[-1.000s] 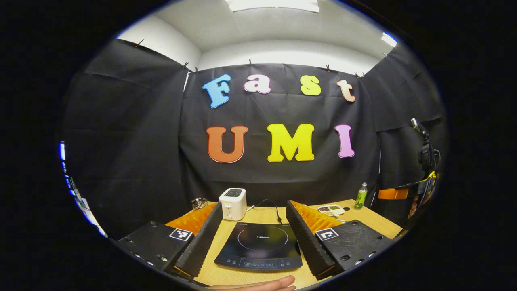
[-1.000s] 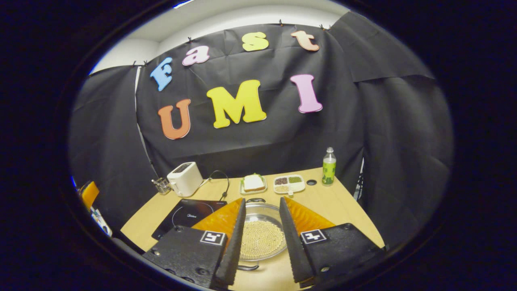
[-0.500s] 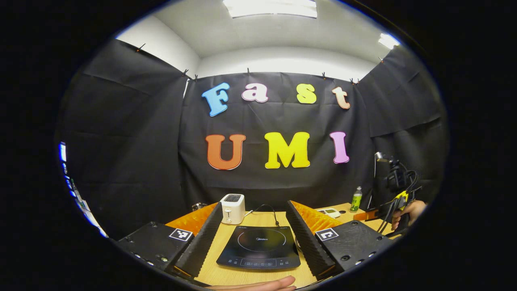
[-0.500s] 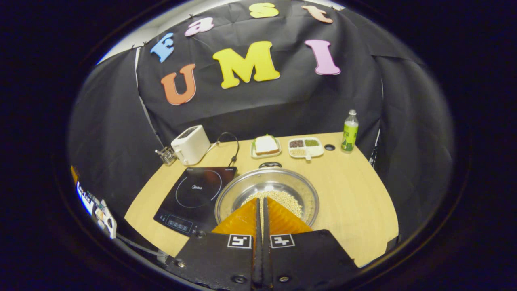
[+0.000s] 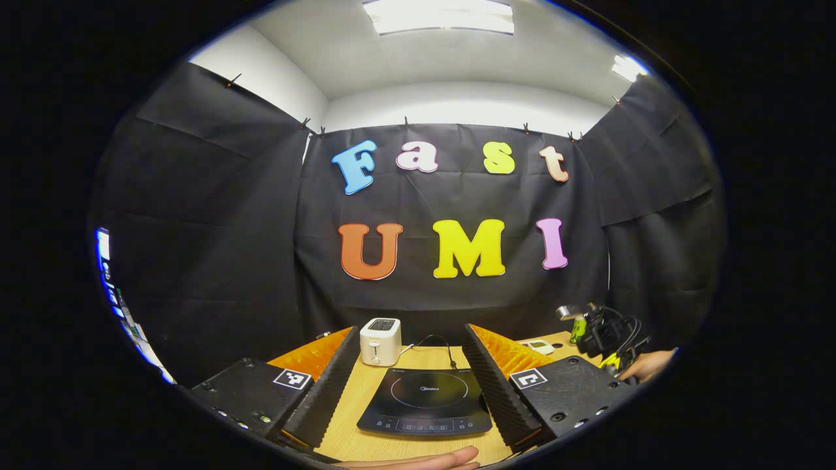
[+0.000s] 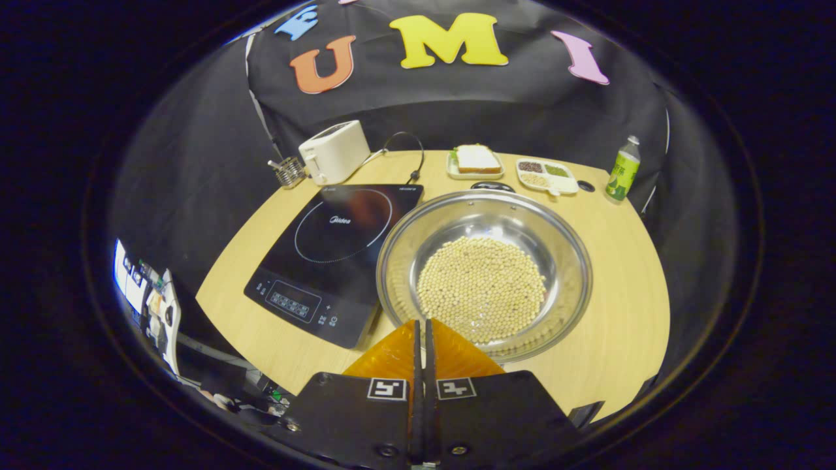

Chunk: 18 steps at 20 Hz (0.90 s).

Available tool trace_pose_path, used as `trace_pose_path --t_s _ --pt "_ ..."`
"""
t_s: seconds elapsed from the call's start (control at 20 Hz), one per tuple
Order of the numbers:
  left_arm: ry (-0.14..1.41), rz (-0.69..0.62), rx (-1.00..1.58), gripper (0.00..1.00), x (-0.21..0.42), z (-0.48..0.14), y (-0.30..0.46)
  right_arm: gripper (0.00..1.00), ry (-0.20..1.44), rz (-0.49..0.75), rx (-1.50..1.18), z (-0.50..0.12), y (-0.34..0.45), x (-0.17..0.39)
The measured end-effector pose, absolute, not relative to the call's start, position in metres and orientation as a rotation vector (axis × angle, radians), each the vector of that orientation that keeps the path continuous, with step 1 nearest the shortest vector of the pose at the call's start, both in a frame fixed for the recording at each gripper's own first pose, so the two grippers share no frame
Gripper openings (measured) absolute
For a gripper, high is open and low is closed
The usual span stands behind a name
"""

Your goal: First push the handle of the pot to place it horizontally, then grasp the pot with both hands and set it on the induction cooktop.

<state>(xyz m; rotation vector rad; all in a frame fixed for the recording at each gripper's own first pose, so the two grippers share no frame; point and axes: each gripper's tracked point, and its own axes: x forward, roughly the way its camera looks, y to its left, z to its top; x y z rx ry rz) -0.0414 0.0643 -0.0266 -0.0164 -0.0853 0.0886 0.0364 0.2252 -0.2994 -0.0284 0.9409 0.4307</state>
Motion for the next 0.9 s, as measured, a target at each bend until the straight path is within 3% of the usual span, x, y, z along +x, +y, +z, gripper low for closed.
trace_pose_path --t_s 0.55,0.6,0.85,0.9 --pt "-0.091 0.053 -0.036 0.94 -0.041 -0.029 0.060 0.04 1.090 0.476 0.002 -0.353 0.238 0.014" --pt "-0.087 0.052 -0.033 0.94 -0.041 -0.030 0.060 0.00 1.093 0.472 -0.005 -0.354 0.236 0.014" --pt "-0.072 0.061 -0.034 0.94 -0.040 -0.033 0.060 0.07 1.134 0.441 -0.015 -0.368 0.226 0.010" --pt "-0.073 0.060 -0.034 0.95 -0.040 -0.033 0.057 0.04 1.135 0.436 -0.016 -0.371 0.224 0.011"
